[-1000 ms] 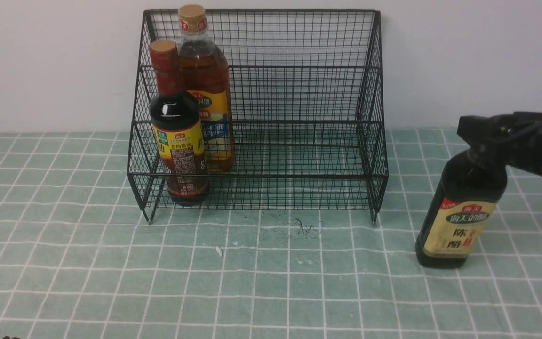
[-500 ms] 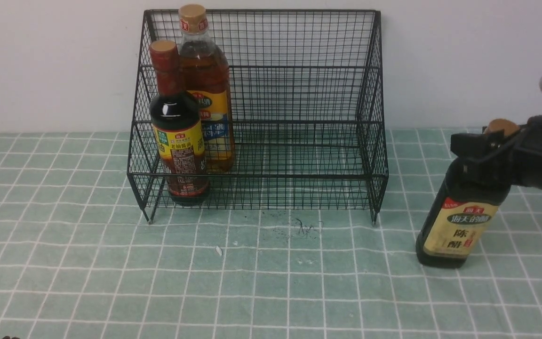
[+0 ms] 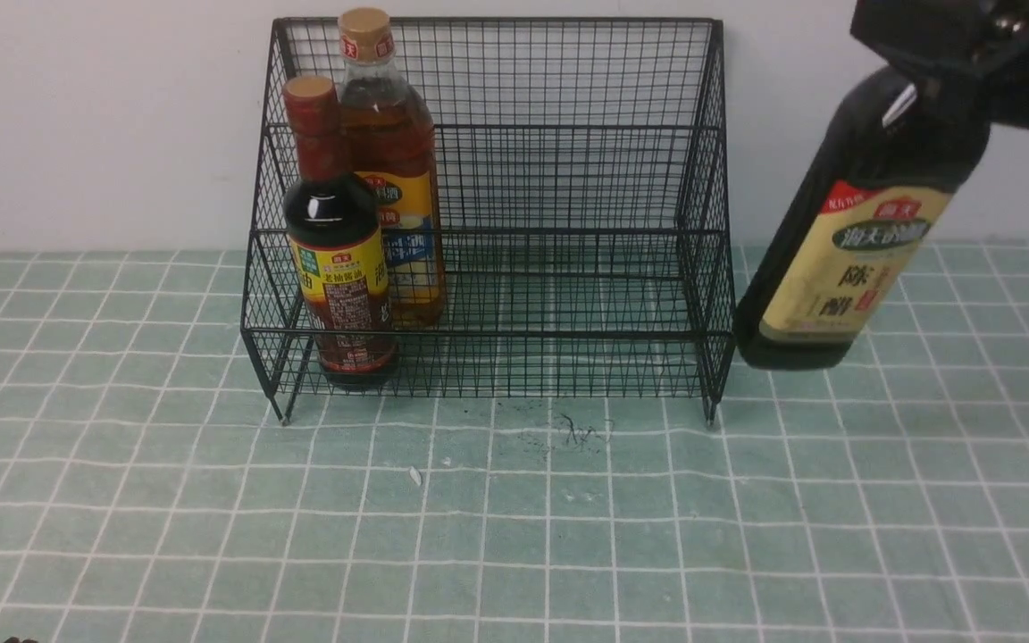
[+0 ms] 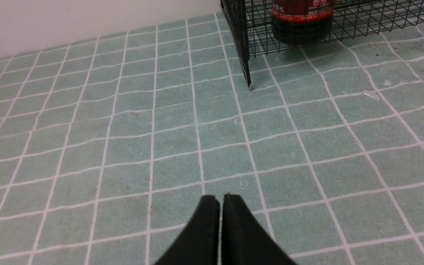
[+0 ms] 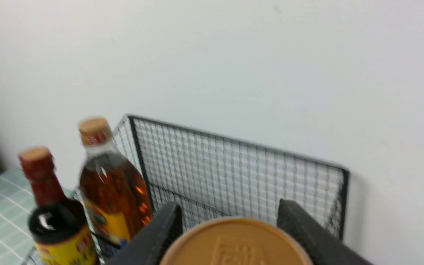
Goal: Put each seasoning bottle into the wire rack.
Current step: Use the right arm to put the condiment bottle back on the shelf
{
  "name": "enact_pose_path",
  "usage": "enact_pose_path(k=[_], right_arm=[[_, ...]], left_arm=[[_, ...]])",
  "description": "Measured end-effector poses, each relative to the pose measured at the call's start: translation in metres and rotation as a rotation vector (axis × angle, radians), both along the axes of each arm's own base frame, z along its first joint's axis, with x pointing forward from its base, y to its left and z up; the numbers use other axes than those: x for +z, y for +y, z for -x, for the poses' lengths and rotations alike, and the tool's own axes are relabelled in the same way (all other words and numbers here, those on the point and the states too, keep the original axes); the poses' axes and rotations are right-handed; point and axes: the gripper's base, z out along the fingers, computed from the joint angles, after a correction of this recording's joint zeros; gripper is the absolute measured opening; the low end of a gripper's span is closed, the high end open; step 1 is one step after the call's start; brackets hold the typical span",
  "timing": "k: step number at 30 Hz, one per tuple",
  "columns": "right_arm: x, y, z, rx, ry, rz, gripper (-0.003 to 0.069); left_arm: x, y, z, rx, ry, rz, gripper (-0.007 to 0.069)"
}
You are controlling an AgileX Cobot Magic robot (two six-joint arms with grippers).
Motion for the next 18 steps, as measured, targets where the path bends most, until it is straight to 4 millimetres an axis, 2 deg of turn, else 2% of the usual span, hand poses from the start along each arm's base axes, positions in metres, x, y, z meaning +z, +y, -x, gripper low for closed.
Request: enact_pose_path(k=[4,6,9,10,11,13,14,18], right_arm=[[0.017,0.021,-0.012,0.063,-0.039,-0.007,0.0313],[0.017,0.029,-0.019,0.082,-0.032,-0.008,0.0313],[0.013,0.053,-0.043,0.091,-0.008,-0.002,0.0313],[0.015,0.054,-0.045,0.089,-0.012,-0.002,0.0313],[0.008,0.063,-0.059,0.065,0.012,0.006,0.0311],[0.004,0.068,-0.069,0.048,0.025,0.010,0.0311],[-0.003,0.073,-0.080,0.020,0.047,0.017,0.0311],[-0.027,0.078,-0.098,-0.010,0.111,0.034,0.0311]], left_arm=[[0.000,0.000,0.000,0.000,0.000,0.000,-0.0006],[0.000,0.000,0.000,0.000,0.000,0.000,-0.0006],[0.000,0.000,0.000,0.000,0.000,0.000,-0.0006],[0.000,0.000,0.000,0.000,0.000,0.000,-0.0006],[0.000,0.000,0.000,0.000,0.000,0.000,-0.0006],[0.000,0.000,0.000,0.000,0.000,0.000,-0.0006],[0.000,0.000,0.000,0.000,0.000,0.000,-0.0006],[0.000,0.000,0.000,0.000,0.001,0.000,-0.0006]])
